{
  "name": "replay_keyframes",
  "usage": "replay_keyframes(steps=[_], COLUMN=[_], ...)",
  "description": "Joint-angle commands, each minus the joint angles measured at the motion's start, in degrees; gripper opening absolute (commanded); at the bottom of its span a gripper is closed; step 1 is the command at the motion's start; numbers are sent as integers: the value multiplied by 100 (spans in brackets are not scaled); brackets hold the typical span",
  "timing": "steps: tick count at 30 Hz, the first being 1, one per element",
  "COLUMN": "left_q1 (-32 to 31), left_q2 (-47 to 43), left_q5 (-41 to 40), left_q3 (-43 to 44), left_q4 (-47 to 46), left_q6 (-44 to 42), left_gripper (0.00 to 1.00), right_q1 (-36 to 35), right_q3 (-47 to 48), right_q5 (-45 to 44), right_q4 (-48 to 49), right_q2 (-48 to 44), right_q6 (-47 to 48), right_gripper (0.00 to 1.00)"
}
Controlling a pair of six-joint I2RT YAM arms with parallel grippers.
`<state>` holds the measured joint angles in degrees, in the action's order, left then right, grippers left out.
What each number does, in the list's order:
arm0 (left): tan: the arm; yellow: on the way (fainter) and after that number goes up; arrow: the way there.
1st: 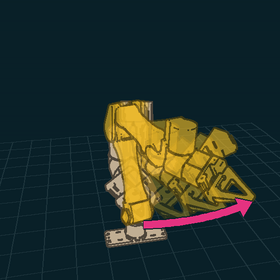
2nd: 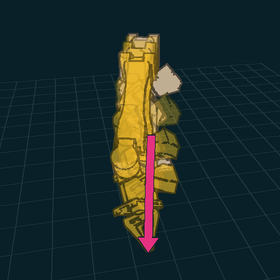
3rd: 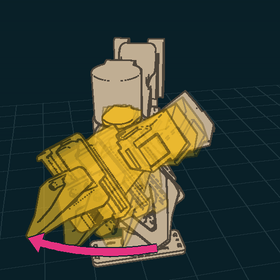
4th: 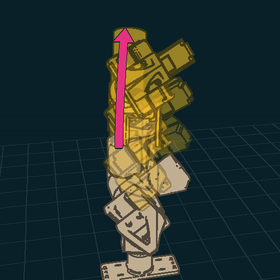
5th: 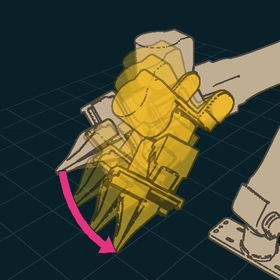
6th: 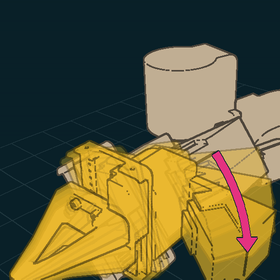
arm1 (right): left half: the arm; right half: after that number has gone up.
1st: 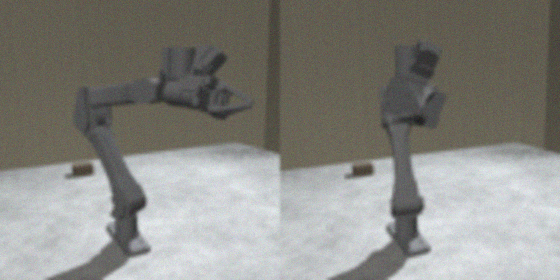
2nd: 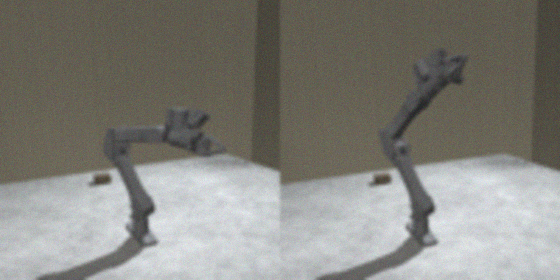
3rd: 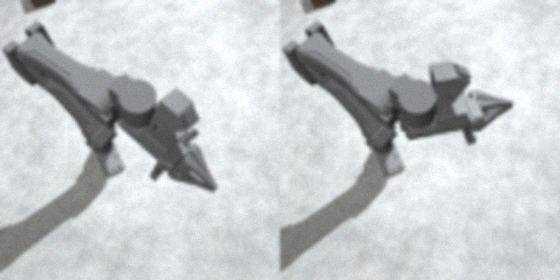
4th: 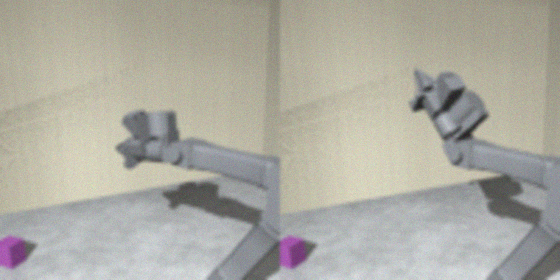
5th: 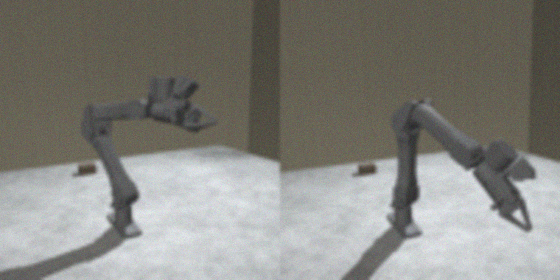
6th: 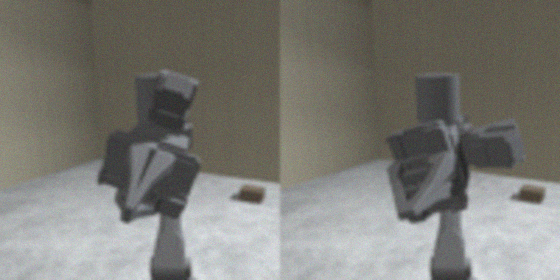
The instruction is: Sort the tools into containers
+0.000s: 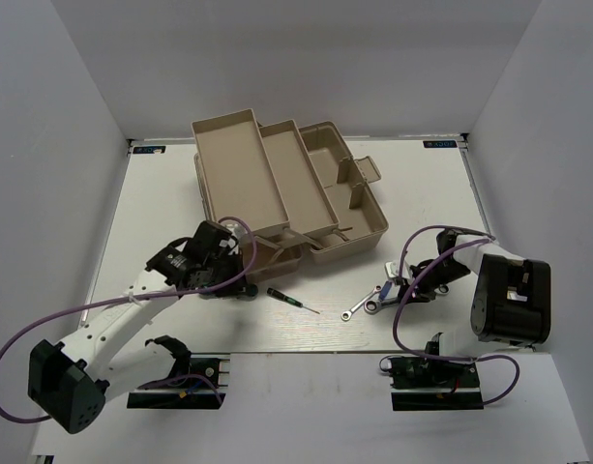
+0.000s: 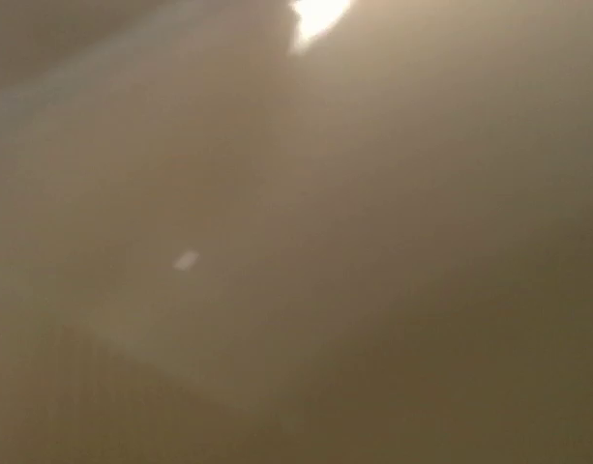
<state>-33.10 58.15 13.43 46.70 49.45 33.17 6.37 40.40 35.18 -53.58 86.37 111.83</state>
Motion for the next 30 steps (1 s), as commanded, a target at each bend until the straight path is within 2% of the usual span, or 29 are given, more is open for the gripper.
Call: replay_keyframes(steps=[1, 8, 19, 26, 30], left_q1=[-117, -284, -337, -337, -337], left_q2=[266, 153, 38, 302, 504], left_q5=[-788, -1887, -2494, -2678, -2828], left_q3=[-257, -267, 402, 612, 849], left_q4=[3, 109, 188, -5, -58], left_q6=[611, 1042, 1095, 1095, 1043], left_gripper=[1, 0, 0, 0, 1], right_q1=[57, 119, 294, 409, 523], right_q3=[-103, 64, 21, 20, 204], right_q5=[-996, -776, -530, -372, -109], right_q4=[1192, 1113, 762, 613, 148], right_q2=[293, 214, -76, -234, -304], right_q6=[3161, 2353, 1930, 1702, 1693], right_gripper=[7, 2, 0, 0, 0])
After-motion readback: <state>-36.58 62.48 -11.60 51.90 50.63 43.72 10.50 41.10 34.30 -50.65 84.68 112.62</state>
